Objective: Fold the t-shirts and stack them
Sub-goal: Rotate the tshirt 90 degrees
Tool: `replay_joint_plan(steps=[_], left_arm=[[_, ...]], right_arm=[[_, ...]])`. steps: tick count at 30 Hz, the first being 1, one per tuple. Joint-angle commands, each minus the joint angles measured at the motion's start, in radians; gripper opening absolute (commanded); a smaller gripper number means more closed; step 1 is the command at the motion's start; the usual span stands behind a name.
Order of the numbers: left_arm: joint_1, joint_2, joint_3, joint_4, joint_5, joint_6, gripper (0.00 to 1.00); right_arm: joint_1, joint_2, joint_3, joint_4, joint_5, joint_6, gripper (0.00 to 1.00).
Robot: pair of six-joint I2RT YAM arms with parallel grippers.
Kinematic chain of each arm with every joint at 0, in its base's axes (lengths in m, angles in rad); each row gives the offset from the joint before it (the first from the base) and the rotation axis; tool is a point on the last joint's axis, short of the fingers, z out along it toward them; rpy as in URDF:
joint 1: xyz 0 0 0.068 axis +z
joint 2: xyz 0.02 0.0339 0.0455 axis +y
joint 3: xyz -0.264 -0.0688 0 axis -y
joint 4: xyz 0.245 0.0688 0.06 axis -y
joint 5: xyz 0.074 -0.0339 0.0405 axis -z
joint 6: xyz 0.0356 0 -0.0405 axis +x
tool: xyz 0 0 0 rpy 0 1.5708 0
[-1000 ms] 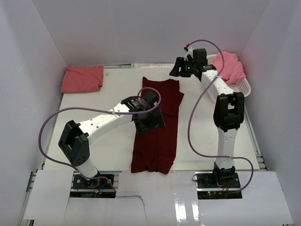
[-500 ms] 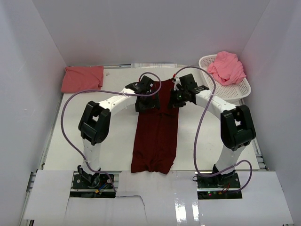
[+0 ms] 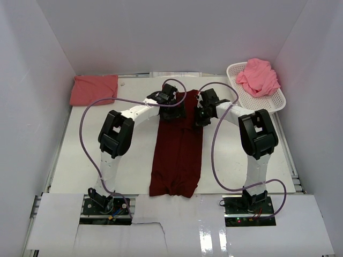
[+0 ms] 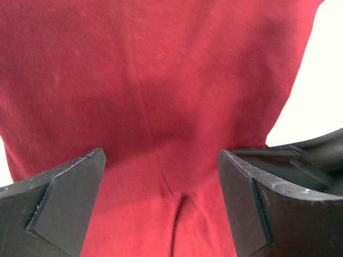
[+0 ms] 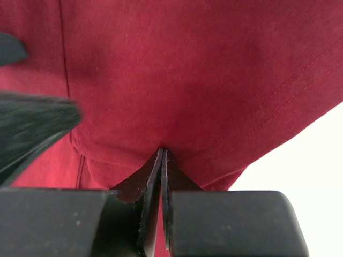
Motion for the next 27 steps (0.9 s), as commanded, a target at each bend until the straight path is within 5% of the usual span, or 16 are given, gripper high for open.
replay_joint_plan(steps=[1,21,27], left_arm=[[0.02,0.042,0.028,0.025,0.019,-0.003,0.96],[0.129,0.315,0.287,0.005,0.002,-0.043,0.96],[0.137,0.325,0.302,0.007,-0.001,-0.026,0.97]], right_arm=[[0.0,0.041,0.073,0.023,0.054,0.001,0.08],[-0.09,0.391,0.547,-0.128,0.092,-0.043,0.08],[-0.095,0.392,0.599,-0.131,0.057,-0.056,0.29]])
